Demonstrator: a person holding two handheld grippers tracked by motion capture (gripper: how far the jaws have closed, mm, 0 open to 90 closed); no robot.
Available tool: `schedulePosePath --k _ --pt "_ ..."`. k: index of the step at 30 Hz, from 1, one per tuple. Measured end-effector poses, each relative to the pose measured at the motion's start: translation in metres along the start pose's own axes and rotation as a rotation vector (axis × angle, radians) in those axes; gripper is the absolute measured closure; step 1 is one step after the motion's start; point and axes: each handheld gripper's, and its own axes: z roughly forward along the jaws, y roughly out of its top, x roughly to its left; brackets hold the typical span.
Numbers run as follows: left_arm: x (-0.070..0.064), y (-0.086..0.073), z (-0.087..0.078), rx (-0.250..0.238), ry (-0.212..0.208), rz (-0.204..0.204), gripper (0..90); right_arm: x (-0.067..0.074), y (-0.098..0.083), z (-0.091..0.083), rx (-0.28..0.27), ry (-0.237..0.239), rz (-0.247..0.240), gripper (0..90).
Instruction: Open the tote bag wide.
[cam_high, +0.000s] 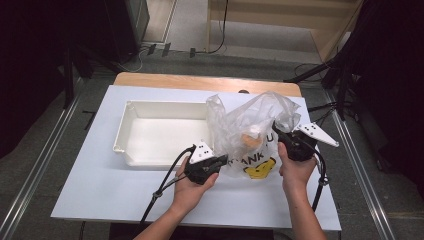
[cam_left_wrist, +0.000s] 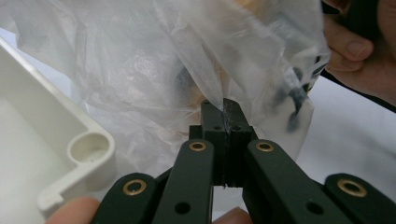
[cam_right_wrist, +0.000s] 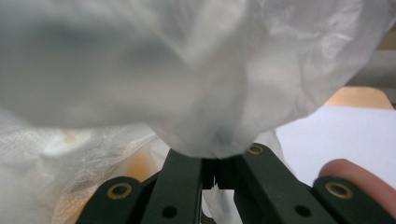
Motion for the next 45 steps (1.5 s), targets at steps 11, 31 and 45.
schedulePosePath --k 11,31,45 --pt "-0.005 -0.025 0.005 0.065 0.006 -0.009 90.0 -0.019 -0.030 0.025 0.186 -0.080 0.050 90.0" --pt "-0.010 -0.024 -0.016 -0.019 0.033 -0.031 47.0 -0.015 -0.040 0.027 0.186 -0.049 -0.009 90.0" --pt "-0.019 0.011 -0.045 -0.166 0.068 -0.002 20.6 -0.010 -0.041 0.025 0.171 -0.044 -0.018 90.0"
